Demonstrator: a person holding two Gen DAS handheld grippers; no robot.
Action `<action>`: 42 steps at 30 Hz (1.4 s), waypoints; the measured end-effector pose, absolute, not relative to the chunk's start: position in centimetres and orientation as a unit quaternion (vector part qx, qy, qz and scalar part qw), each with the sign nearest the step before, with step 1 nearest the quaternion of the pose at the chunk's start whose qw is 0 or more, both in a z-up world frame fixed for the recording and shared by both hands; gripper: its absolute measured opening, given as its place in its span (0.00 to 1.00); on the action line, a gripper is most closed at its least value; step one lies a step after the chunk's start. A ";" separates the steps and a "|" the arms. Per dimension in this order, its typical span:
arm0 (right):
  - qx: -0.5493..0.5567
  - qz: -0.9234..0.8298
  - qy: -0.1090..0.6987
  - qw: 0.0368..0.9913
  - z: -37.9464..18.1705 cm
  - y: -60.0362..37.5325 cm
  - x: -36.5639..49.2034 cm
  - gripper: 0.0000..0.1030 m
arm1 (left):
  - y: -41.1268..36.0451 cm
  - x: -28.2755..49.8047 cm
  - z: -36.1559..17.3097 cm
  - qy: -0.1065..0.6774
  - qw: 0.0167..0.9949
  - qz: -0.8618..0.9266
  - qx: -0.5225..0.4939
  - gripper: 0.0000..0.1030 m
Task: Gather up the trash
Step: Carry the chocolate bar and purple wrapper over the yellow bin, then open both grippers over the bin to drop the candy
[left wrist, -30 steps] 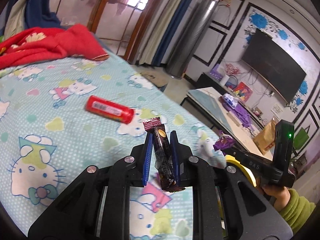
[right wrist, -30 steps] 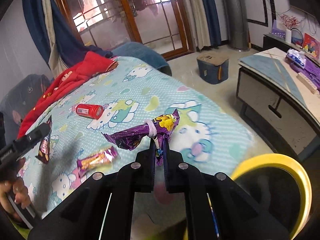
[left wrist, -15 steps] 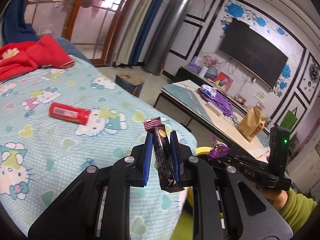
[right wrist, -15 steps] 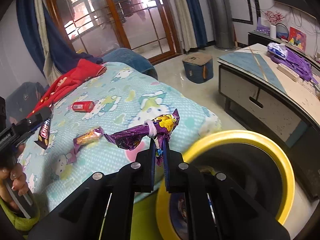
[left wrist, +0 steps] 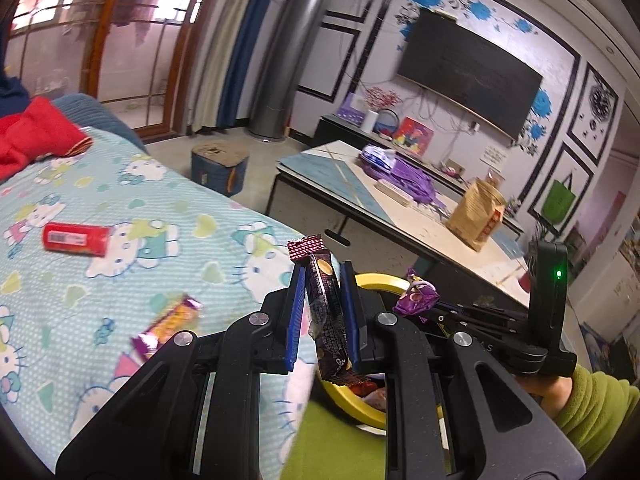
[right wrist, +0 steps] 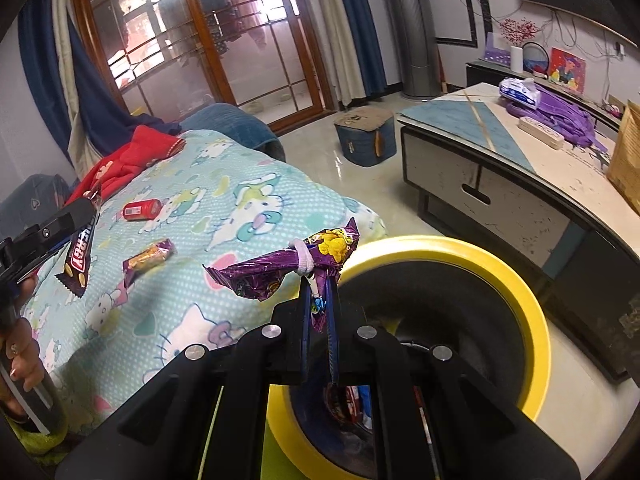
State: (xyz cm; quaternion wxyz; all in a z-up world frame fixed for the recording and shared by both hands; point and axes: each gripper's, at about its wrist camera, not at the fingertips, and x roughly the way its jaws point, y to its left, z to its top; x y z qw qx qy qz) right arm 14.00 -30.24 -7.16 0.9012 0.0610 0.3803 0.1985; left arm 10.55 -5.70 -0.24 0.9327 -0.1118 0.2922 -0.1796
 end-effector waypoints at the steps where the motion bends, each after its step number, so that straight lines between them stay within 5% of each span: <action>1: 0.063 0.195 0.382 0.901 -7.3 -30.6 13.9 0.07 | -6.1 10.6 -0.3 0.292 0.932 -0.183 -0.108 0.12; 30: 0.129 0.116 0.458 0.872 -11.6 -37.4 12.3 0.12 | -17.6 13.2 -3.7 0.328 0.903 -0.277 -0.016 0.13; 34: 0.136 0.103 0.459 0.872 -11.7 -37.9 12.4 0.25 | -18.6 13.8 -3.9 0.332 0.900 -0.284 -0.014 0.13; 39: 0.140 0.091 0.450 0.877 -11.4 -38.4 12.4 0.40 | -18.8 14.0 -4.0 0.332 0.897 -0.290 -0.023 0.53; 42: 0.137 0.086 0.444 0.881 -11.3 -38.5 12.4 0.46 | -18.4 13.8 -3.9 0.330 0.900 -0.284 -0.026 0.67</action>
